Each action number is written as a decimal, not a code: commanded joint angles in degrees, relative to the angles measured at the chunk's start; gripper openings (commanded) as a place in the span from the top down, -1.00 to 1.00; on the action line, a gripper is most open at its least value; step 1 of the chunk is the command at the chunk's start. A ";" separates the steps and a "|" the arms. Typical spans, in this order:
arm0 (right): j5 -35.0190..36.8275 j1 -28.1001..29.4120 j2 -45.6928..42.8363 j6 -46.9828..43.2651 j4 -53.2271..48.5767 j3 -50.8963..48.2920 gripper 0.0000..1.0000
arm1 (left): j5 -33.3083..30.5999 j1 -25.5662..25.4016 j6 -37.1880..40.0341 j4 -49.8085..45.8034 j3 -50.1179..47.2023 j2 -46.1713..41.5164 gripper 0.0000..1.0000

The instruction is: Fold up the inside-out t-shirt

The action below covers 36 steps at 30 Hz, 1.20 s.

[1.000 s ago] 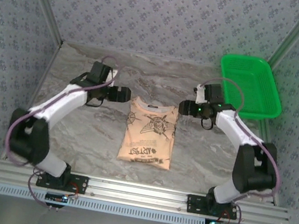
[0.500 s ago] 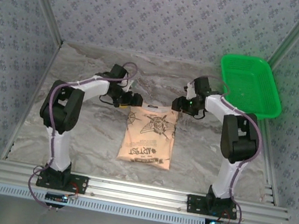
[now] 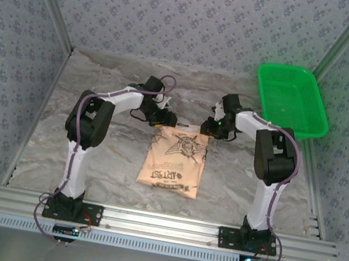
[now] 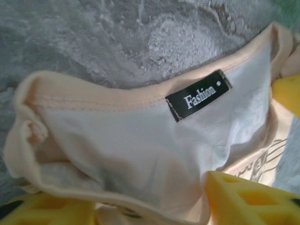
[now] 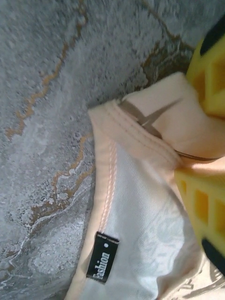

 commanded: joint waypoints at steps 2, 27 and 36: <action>-3.40 -0.16 1.05 0.02 -0.35 0.89 0.57 | -1.40 -0.18 1.88 -4.76 1.67 1.65 0.09; -6.73 1.06 -24.13 -26.08 9.10 8.89 1.00 | -0.83 6.88 9.60 6.68 1.65 -29.54 1.00; 22.84 19.61 -44.79 -36.55 8.77 -30.91 -0.33 | -26.92 -7.70 5.23 34.73 -56.89 -66.25 -0.99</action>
